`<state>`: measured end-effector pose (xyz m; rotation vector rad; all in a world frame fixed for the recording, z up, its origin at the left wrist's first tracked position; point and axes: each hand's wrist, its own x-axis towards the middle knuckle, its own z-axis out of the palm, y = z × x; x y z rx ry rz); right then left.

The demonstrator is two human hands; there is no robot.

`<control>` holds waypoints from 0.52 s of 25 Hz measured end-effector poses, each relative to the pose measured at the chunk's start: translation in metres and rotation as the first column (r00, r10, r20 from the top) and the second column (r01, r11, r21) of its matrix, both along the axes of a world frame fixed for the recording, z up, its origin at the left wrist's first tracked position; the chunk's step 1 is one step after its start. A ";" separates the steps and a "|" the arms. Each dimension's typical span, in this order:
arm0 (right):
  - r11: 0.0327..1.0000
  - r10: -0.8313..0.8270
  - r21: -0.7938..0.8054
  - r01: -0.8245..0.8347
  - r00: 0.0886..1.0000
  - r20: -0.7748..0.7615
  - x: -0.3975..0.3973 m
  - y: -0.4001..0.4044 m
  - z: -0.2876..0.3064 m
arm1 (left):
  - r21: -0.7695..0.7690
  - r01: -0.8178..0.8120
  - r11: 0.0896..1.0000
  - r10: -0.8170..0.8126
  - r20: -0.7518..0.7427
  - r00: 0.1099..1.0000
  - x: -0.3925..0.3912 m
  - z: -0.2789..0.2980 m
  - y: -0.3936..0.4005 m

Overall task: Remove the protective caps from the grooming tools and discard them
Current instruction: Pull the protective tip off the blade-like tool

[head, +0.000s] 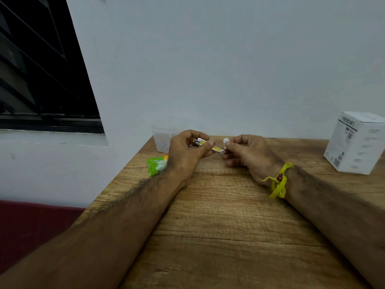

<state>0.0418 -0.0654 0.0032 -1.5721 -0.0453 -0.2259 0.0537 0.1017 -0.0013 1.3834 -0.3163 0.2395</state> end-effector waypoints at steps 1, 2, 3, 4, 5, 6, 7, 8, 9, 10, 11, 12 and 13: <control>0.994 -0.049 -0.094 0.052 0.998 0.030 0.002 -0.003 -0.002 | 0.015 -0.003 1.000 0.003 -0.001 1.000 0.001 -0.001 0.000; 0.978 -0.074 -0.194 0.082 0.996 0.047 0.004 -0.006 -0.003 | 0.025 -0.006 1.000 0.006 -0.003 1.000 0.002 -0.001 0.001; 0.959 -0.079 -0.271 0.087 0.996 0.041 0.005 -0.010 -0.002 | 0.035 -0.010 0.999 0.011 -0.008 1.000 0.003 -0.002 0.001; 0.945 -0.070 -0.321 0.069 0.998 0.008 0.006 -0.014 0.000 | 0.045 -0.013 0.999 0.014 -0.016 1.000 0.004 -0.002 0.001; 0.933 -0.051 -0.359 0.032 0.998 -0.042 0.007 -0.020 0.004 | 0.058 -0.013 0.998 0.014 -0.021 1.000 0.003 -0.002 0.001; 0.916 -0.019 -0.400 -0.025 0.994 -0.105 0.006 -0.026 0.009 | 0.076 -0.007 0.997 0.009 -0.021 1.000 0.003 -0.002 0.001; 0.883 0.020 -0.458 -0.099 0.985 -0.174 0.006 -0.031 0.016 | 0.099 0.007 0.995 -0.005 -0.017 1.000 0.002 -0.002 0.001; 0.833 0.052 -0.525 -0.174 0.970 -0.239 0.004 -0.036 0.022 | 0.126 0.028 0.992 -0.026 -0.014 1.000 0.001 -0.001 0.000; 0.778 0.069 -0.584 -0.232 0.955 -0.288 0.003 -0.039 0.027 | 0.156 0.052 0.986 -0.051 -0.012 0.999 0.001 -0.001 0.000; 0.737 0.072 -0.622 -0.264 0.946 -0.316 0.002 -0.040 0.030 | 0.189 0.075 0.979 -0.075 -0.010 0.997 0.000 -0.001 0.000; 0.719 0.066 -0.640 -0.271 0.943 -0.325 0.002 -0.040 0.031 | 0.220 0.093 0.971 -0.093 -0.008 0.996 0.000 -0.001 -0.001; 0.716 0.055 -0.646 -0.263 0.945 -0.323 0.001 -0.039 0.031 | 0.244 0.103 0.964 -0.105 -0.005 0.994 -0.001 -0.001 -0.001; 0.718 0.045 -0.650 -0.250 0.948 -0.315 0.001 -0.038 0.030 | 0.261 0.106 0.960 -0.109 -0.003 0.994 -0.001 -0.001 -0.001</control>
